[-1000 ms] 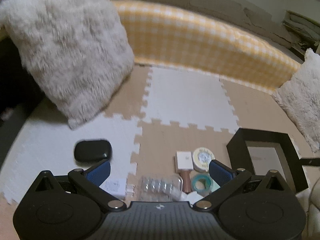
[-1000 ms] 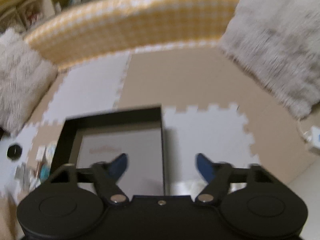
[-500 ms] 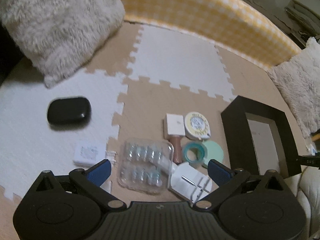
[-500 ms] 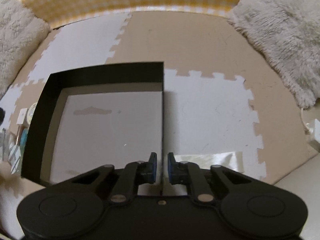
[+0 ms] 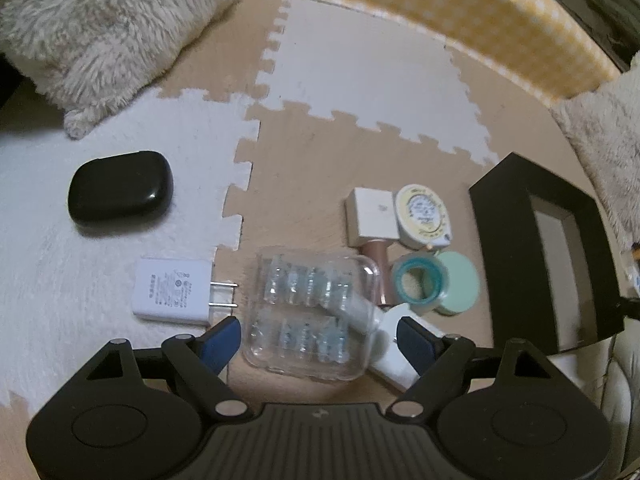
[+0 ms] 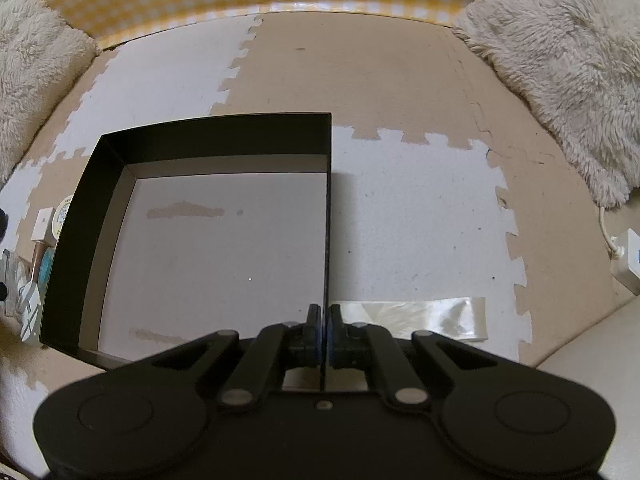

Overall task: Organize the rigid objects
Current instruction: 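Lower the left tool and grasp the clear plastic capsule case, then carry the capsule case into the black box and open the left tool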

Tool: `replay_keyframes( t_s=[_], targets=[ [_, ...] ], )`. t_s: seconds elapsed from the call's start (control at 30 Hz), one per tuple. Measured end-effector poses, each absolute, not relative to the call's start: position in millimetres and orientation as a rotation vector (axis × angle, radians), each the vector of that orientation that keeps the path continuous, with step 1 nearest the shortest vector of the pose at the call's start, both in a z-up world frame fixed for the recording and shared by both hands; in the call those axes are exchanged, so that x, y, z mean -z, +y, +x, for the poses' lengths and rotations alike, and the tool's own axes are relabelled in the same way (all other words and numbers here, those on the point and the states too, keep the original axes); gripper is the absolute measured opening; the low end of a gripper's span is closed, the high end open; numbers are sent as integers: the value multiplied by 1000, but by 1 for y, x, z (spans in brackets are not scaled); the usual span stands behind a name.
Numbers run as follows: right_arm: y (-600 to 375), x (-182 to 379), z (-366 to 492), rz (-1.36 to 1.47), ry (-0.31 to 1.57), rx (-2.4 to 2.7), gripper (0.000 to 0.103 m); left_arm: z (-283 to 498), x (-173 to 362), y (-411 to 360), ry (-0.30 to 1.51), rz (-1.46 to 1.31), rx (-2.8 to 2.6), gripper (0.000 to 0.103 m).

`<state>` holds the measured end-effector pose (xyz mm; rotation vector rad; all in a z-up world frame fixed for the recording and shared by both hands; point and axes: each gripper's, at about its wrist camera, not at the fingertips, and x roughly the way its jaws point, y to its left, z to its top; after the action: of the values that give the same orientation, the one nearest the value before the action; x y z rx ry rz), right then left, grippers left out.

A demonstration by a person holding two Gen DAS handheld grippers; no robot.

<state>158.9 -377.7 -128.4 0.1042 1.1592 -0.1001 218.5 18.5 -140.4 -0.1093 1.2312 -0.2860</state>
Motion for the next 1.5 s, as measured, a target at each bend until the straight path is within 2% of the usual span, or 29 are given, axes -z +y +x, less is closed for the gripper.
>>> replay_keyframes(
  t_s=[0.2, 0.3, 0.53, 0.83, 1.2, 1.5],
  targets=[
    [-378, 129, 159, 105, 1161, 99, 3, 228, 150, 25, 1244, -119, 305, 84],
    [-378, 129, 159, 108, 1161, 98, 3, 229, 152, 24, 1250, -130, 314, 74],
    [-378, 129, 159, 109, 1160, 98, 3, 225, 147, 19, 1249, -118, 289, 74],
    [-377, 129, 159, 103, 1159, 99, 3, 207, 111, 0, 1164, -209, 323, 74],
    [-379, 129, 158, 124, 1155, 102, 3, 173, 80, -77, 1056, -352, 535, 74],
    [-383, 130, 157, 155, 1148, 98, 4, 180, 92, -152, 1066, -426, 614, 74]
  ],
)
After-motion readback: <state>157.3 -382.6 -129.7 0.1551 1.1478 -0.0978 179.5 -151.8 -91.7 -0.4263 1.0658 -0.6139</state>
